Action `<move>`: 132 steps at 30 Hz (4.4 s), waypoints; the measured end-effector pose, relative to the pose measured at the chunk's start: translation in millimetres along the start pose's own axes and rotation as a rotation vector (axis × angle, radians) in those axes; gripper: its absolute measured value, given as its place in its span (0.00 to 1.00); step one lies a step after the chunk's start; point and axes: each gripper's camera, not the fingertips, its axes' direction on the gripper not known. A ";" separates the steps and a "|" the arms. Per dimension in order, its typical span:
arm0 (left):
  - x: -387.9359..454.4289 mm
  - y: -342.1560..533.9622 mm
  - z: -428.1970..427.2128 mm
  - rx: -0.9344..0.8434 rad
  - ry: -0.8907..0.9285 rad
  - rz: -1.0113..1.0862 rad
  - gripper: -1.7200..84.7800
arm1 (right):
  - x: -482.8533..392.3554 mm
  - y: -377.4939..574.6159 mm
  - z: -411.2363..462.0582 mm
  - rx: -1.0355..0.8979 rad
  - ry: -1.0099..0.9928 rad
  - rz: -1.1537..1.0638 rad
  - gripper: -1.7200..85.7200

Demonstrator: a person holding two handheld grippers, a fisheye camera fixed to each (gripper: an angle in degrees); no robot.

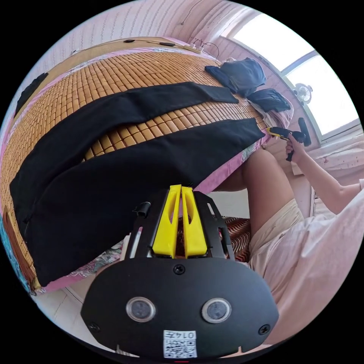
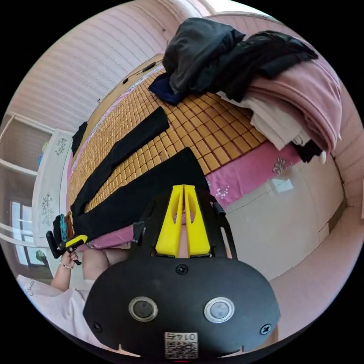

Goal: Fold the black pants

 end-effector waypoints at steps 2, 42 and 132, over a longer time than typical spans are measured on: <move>-10.9 -7.6 1.8 0.016 -0.040 -0.053 0.01 | -31.1 -13.7 26.1 -0.047 0.079 -0.113 0.01; -172.6 154.9 -193.7 0.391 -0.294 -0.688 0.04 | -140.6 39.6 224.2 0.117 0.032 -0.337 0.01; -291.0 425.8 -373.4 0.570 0.114 -1.173 0.09 | -87.6 127.6 239.1 0.002 0.078 -0.080 0.10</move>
